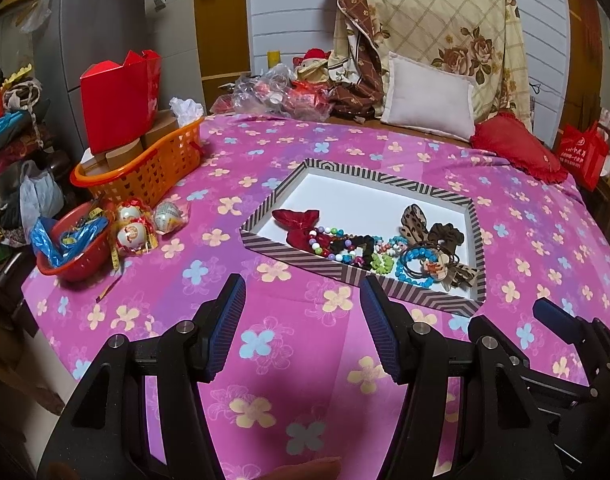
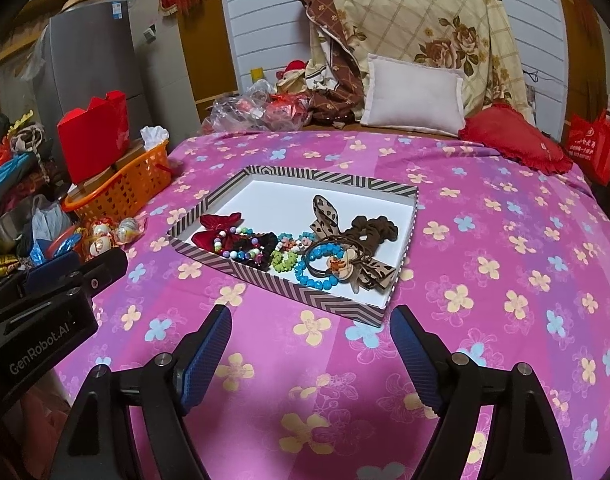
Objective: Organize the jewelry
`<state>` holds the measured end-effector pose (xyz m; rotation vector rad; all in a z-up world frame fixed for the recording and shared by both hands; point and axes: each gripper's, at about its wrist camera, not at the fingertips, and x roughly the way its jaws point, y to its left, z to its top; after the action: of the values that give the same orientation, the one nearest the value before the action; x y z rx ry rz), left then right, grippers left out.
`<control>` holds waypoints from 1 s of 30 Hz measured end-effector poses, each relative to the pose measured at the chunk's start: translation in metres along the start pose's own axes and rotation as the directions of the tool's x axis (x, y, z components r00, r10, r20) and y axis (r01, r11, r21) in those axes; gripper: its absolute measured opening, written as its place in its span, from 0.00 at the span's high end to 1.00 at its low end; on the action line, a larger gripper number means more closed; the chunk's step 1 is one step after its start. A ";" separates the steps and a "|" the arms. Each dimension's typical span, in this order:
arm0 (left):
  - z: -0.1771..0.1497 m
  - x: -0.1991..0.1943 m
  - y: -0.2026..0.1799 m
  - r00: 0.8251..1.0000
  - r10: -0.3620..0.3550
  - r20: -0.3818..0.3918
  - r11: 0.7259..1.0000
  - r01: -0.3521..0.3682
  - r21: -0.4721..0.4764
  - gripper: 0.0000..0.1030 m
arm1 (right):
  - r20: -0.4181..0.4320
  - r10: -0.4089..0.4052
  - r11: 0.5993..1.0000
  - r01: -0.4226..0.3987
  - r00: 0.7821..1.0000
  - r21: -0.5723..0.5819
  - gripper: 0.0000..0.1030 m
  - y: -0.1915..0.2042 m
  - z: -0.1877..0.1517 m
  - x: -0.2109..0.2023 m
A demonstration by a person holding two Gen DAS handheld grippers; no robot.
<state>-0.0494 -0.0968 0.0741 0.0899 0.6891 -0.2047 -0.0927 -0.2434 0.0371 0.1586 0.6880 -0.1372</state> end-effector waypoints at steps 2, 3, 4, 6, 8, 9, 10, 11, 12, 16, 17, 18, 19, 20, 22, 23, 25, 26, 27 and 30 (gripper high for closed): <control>0.001 0.002 0.000 1.000 0.001 -0.003 1.000 -0.001 0.002 0.42 | -0.002 0.001 1.000 -0.001 1.000 -0.001 0.23 0.000 0.000 0.001; 0.002 0.003 -0.001 1.000 0.003 -0.003 1.000 -0.003 0.003 0.42 | -0.002 0.002 1.000 -0.002 1.000 -0.002 0.23 0.000 0.000 0.001; 0.002 0.003 -0.001 1.000 0.003 -0.003 1.000 -0.003 0.003 0.42 | -0.003 0.002 1.000 -0.002 1.000 -0.003 0.23 0.001 0.001 0.002; 0.002 0.005 -0.001 1.000 0.003 -0.005 1.000 -0.003 0.005 0.42 | -0.006 0.002 1.000 -0.002 1.000 -0.006 0.23 0.001 0.001 0.003; 0.002 0.004 -0.001 1.000 0.005 -0.003 1.000 -0.005 0.006 0.42 | -0.007 0.003 1.000 -0.003 1.000 -0.007 0.23 0.002 0.000 0.004; 0.001 0.004 -0.001 1.000 0.005 -0.002 1.000 -0.005 0.005 0.42 | -0.008 0.003 1.000 -0.004 1.000 -0.008 0.23 0.002 0.000 0.005; 0.001 0.005 -0.001 1.000 0.006 -0.002 1.000 -0.006 0.007 0.42 | -0.008 0.002 1.000 -0.003 1.000 -0.007 0.23 0.002 0.000 0.005; 0.001 0.006 -0.001 1.000 0.007 -0.002 1.000 -0.007 0.008 0.42 | -0.010 0.003 1.000 -0.003 1.000 -0.007 0.23 0.002 0.001 0.006; 0.002 0.008 -0.001 1.000 0.008 -0.003 1.000 -0.008 0.009 0.42 | -0.010 0.003 1.000 -0.003 1.000 -0.007 0.23 0.002 0.000 0.006; 0.001 0.010 -0.001 1.000 0.009 -0.004 1.000 -0.009 0.010 0.42 | -0.010 0.005 1.000 -0.005 1.000 -0.004 0.23 0.002 0.001 0.008; 0.001 0.009 -0.001 1.000 0.010 -0.004 1.000 -0.010 0.010 0.42 | -0.011 0.006 1.000 -0.006 1.000 -0.005 0.23 0.002 0.001 0.009; 0.002 0.010 -0.001 1.000 0.011 -0.004 1.000 -0.011 0.010 0.42 | -0.011 0.004 1.000 -0.004 1.000 -0.005 0.23 0.002 0.001 0.009; 0.001 0.010 -0.001 1.000 0.013 -0.007 1.000 -0.013 0.010 0.42 | -0.012 0.004 1.000 -0.004 1.000 -0.004 0.23 0.002 0.001 0.009; 0.001 0.010 -0.001 1.000 0.011 -0.009 1.000 -0.011 0.010 0.42 | -0.012 0.005 1.000 -0.005 1.000 -0.003 0.23 0.002 0.001 0.008; 0.001 0.011 -0.001 1.000 0.012 -0.010 1.000 -0.012 0.011 0.42 | -0.016 0.008 1.000 -0.008 1.000 -0.002 0.23 0.002 0.001 0.010; 0.001 0.012 -0.001 1.000 0.013 -0.012 1.000 -0.012 0.012 0.42 | -0.018 0.008 1.000 -0.008 1.000 -0.002 0.23 0.002 0.001 0.011; 0.001 0.016 0.001 1.000 0.013 -0.016 1.000 -0.013 0.010 0.42 | -0.023 0.009 1.000 -0.010 1.000 -0.002 0.23 0.002 0.001 0.015; 0.000 0.017 0.001 1.000 0.013 -0.018 1.000 -0.013 0.010 0.42 | -0.025 0.011 1.000 -0.011 1.000 -0.002 0.23 0.001 0.002 0.016; 0.000 0.019 0.002 1.000 0.013 -0.020 1.000 -0.013 0.010 0.42 | -0.027 0.012 1.000 -0.012 1.000 -0.001 0.23 0.001 0.002 0.018; 0.000 0.021 0.000 1.000 0.015 -0.024 1.000 -0.014 0.014 0.42 | -0.033 0.012 1.000 -0.012 0.999 0.001 0.23 0.000 0.001 0.021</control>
<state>-0.0337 -0.1003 0.0603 0.1103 0.7114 -0.1947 -0.0760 -0.2452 0.0245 0.1661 0.7194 -0.1240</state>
